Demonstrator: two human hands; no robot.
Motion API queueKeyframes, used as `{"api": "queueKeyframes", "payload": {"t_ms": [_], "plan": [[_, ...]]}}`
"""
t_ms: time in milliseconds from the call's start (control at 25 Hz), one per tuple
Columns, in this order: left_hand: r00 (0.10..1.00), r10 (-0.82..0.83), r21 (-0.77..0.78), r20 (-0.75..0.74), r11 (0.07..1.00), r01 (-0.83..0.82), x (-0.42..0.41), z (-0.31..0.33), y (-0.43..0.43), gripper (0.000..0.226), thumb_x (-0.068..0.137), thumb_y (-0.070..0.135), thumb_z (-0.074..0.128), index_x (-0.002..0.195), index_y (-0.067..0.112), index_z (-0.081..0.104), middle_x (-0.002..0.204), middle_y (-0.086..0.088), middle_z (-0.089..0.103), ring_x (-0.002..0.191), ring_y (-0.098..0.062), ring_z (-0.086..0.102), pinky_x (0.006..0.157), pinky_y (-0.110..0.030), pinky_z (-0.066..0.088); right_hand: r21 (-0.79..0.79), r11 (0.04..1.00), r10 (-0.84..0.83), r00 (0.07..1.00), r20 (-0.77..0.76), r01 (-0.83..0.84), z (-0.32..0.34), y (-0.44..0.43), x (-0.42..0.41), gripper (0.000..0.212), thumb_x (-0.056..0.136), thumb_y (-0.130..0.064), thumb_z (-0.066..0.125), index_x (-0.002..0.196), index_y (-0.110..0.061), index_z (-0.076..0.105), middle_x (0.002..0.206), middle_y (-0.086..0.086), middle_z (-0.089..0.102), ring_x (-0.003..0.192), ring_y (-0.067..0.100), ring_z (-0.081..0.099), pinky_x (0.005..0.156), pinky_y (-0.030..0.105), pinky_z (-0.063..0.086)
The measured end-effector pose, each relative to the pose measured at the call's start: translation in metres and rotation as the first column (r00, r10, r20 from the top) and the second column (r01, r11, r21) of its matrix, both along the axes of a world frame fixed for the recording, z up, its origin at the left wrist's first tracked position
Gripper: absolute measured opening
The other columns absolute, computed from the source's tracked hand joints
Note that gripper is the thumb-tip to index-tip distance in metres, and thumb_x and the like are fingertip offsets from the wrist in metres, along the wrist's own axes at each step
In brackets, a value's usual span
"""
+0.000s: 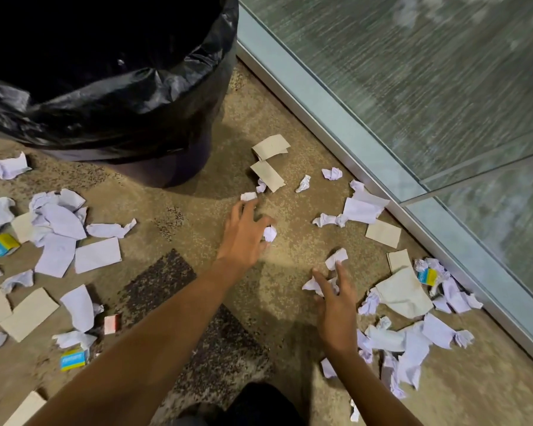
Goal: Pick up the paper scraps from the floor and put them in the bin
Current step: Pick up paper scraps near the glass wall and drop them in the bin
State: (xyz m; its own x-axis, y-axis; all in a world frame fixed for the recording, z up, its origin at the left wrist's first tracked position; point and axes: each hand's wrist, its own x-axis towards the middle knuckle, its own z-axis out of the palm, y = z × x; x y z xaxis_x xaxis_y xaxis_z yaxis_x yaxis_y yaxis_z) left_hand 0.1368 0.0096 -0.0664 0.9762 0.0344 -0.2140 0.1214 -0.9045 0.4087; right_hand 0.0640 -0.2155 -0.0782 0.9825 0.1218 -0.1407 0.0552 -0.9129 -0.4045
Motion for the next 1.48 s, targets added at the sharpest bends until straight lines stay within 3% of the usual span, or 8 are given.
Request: {"api": "queueKeyframes", "payload": {"t_ms": [120, 200, 280, 520, 960, 1240, 1360, 1480], "plan": [[0.995, 0.097, -0.095, 0.005, 0.991, -0.096, 0.012, 0.002, 0.007, 0.025, 0.079, 0.018, 0.073, 0.103, 0.02, 0.067, 0.143, -0.002, 0.032, 0.127, -0.025, 0.029, 0.102, -0.037, 0.04, 0.095, 0.995, 0.019, 1.0, 0.01, -0.02, 0.0, -0.003, 0.013, 0.058, 0.078, 0.017, 0.063, 0.125, -0.018, 0.062, 0.151, 0.015, 0.03, 0.133, 0.03, 0.038, 0.101, 0.033, 0.041], [0.99, 0.137, -0.119, -0.046, 0.983, -0.141, 0.019, 0.002, 0.013, 0.017, 0.081, 0.017, 0.071, 0.098, 0.017, 0.068, 0.142, 0.0, 0.032, 0.126, -0.024, 0.03, 0.1, -0.031, 0.042, 0.094, 0.995, 0.046, 0.999, -0.016, -0.044, 0.002, -0.003, 0.026, 0.031, 0.091, -0.012, 0.058, 0.122, -0.016, 0.064, 0.15, 0.015, 0.029, 0.133, 0.026, 0.037, 0.105, 0.027, 0.036], [0.985, 0.168, -0.159, -0.041, 0.972, -0.173, 0.022, -0.003, 0.019, 0.015, 0.082, 0.013, 0.07, 0.096, 0.013, 0.07, 0.138, -0.002, 0.037, 0.122, -0.023, 0.037, 0.095, -0.029, 0.044, 0.021, 0.994, 0.11, 0.993, -0.045, -0.109, 0.004, 0.001, 0.043, 0.036, 0.093, -0.031, 0.043, 0.118, -0.018, 0.066, 0.146, 0.017, 0.032, 0.127, 0.027, 0.042, 0.103, 0.028, 0.04], [0.935, 0.355, -0.203, -0.015, 0.914, -0.35, 0.011, -0.001, 0.031, 0.015, 0.083, 0.012, 0.07, 0.092, 0.0, 0.069, 0.119, -0.009, 0.057, 0.085, -0.017, 0.059, 0.073, -0.019, 0.042, 0.042, 0.995, 0.092, 0.995, -0.048, -0.09, 0.009, 0.01, 0.064, 0.023, 0.084, 0.0, 0.059, 0.103, -0.011, 0.064, 0.131, 0.013, 0.04, 0.115, 0.028, 0.045, 0.091, 0.031, 0.045], [0.829, 0.555, -0.279, 0.073, 0.809, -0.517, -0.053, 0.042, 0.025, 0.011, 0.084, 0.008, 0.066, 0.093, 0.003, 0.069, 0.099, -0.01, 0.066, 0.081, -0.015, 0.058, 0.069, -0.013, 0.039, 0.119, 0.99, -0.096, 0.983, 0.155, 0.078, 0.025, 0.021, 0.034, 0.025, 0.084, -0.007, 0.069, 0.109, -0.008, 0.071, 0.115, 0.01, 0.066, 0.108, 0.032, 0.054, 0.087, 0.038, 0.048], [0.804, 0.594, -0.279, 0.028, 0.777, -0.564, -0.091, 0.077, 0.024, 0.017, 0.083, 0.008, 0.068, 0.1, 0.004, 0.07, 0.097, -0.011, 0.072, 0.083, -0.021, 0.068, 0.069, -0.015, 0.041, -0.098, 0.979, 0.167, 0.982, -0.093, -0.176, 0.018, 0.031, 0.019, 0.041, 0.082, -0.004, 0.067, 0.121, -0.01, 0.061, 0.13, 0.008, 0.056, 0.116, 0.034, 0.05, 0.094, 0.04, 0.046], [0.771, 0.636, -0.255, 0.037, 0.752, -0.608, -0.106, 0.092, 0.036, 0.019, 0.084, 0.013, 0.068, 0.101, 0.006, 0.07, 0.091, -0.012, 0.073, 0.076, -0.02, 0.067, 0.067, -0.018, 0.042, -0.135, 0.938, 0.311, 0.948, -0.073, -0.318, 0.027, 0.034, 0.036, 0.033, 0.078, 0.004, 0.066, 0.11, -0.003, 0.064, 0.113, 0.016, 0.063, 0.1, 0.034, 0.06, 0.083, 0.034, 0.05], [0.733, 0.678, -0.246, 0.05, 0.72, -0.649, -0.121, 0.112, 0.046, 0.019, 0.085, 0.018, 0.068, 0.101, 0.007, 0.07, 0.091, -0.012, 0.073, 0.071, -0.015, 0.059, 0.067, -0.021, 0.039, -0.097, 0.976, 0.191, 0.979, -0.072, -0.197, 0.046, 0.034, 0.052, 0.023, 0.085, 0.002, 0.059, 0.107, -0.004, 0.065, 0.101, 0.015, 0.067, 0.085, 0.027, 0.065, 0.066, 0.026, 0.046]]}}
